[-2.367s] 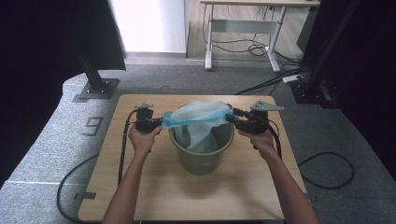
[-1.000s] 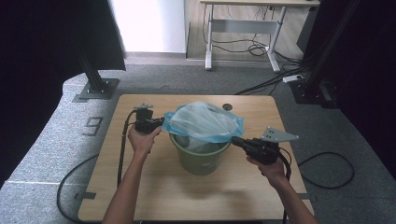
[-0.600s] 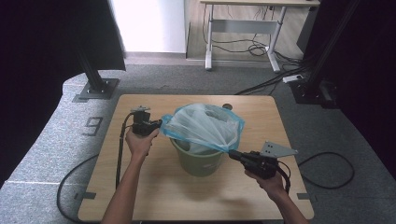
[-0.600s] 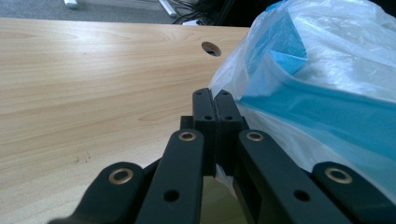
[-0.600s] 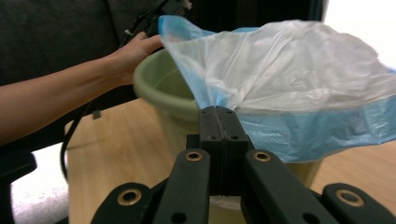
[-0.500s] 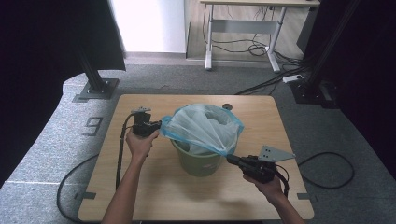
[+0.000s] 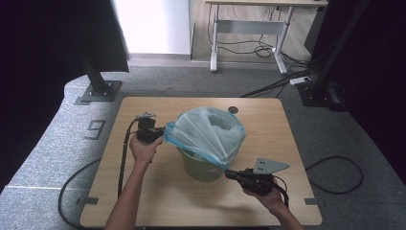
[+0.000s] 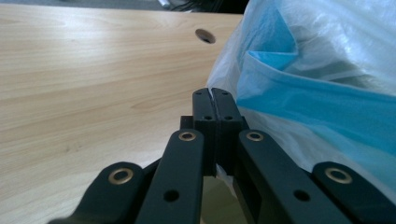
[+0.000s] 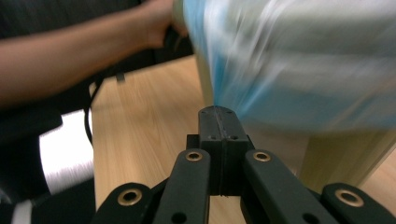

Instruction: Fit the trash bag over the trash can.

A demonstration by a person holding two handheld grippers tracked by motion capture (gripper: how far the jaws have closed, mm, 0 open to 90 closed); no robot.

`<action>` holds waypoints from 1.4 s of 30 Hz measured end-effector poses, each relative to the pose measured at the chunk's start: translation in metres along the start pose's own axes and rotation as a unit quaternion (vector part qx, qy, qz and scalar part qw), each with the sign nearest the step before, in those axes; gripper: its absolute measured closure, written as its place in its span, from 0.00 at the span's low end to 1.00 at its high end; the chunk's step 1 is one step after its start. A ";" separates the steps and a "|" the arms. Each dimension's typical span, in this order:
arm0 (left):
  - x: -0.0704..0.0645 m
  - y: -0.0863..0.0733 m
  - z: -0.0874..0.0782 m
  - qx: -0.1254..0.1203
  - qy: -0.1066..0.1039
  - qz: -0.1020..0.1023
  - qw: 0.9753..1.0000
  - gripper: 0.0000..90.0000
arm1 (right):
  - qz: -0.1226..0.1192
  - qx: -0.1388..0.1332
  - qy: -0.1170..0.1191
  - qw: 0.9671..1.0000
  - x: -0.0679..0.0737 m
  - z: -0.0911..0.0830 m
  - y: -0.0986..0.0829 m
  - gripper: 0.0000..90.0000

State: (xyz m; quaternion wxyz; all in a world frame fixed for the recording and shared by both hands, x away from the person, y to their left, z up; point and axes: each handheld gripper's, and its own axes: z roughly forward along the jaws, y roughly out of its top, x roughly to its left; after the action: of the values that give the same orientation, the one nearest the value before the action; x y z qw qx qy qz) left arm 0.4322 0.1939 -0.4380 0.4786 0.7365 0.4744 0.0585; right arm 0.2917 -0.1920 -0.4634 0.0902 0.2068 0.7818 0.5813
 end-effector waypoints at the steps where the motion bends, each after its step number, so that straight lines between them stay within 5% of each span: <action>1: 0.001 -0.002 0.000 -0.001 -0.005 -0.004 1.000 1.00 | 0.001 0.004 -0.002 1.000 0.001 0.004 -0.007 0.99; 5: 0.001 -0.004 0.000 -0.004 -0.011 0.000 1.000 1.00 | 0.020 -0.022 -0.019 0.999 -0.004 -0.003 -0.009 0.97; 8: 0.000 -0.003 -0.001 -0.004 -0.012 0.003 1.000 1.00 | 0.040 -0.047 -0.029 0.998 -0.006 -0.013 -0.008 0.77; 23: -0.003 -0.003 -0.009 -0.013 -0.009 0.008 1.000 1.00 | 0.082 -0.084 -0.102 0.988 0.003 -0.038 0.008 0.40; 27: -0.003 -0.003 -0.010 -0.014 -0.009 0.009 1.000 1.00 | 0.082 -0.088 -0.106 0.987 0.005 -0.038 0.018 0.36; 36: -0.004 -0.002 -0.008 -0.015 -0.013 0.008 1.000 1.00 | 0.095 -0.054 -0.098 0.989 -0.001 -0.016 0.026 0.32; 42: -0.004 -0.002 -0.009 -0.015 -0.013 0.009 1.000 1.00 | 0.096 -0.055 -0.091 0.990 -0.003 -0.012 0.026 0.49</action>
State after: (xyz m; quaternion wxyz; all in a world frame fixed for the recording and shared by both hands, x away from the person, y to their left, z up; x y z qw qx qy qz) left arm 0.4239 0.1969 -0.4335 0.4952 0.7340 0.4609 0.0602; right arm 0.2954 -0.1977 -0.4352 0.1159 0.3279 0.7135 0.6082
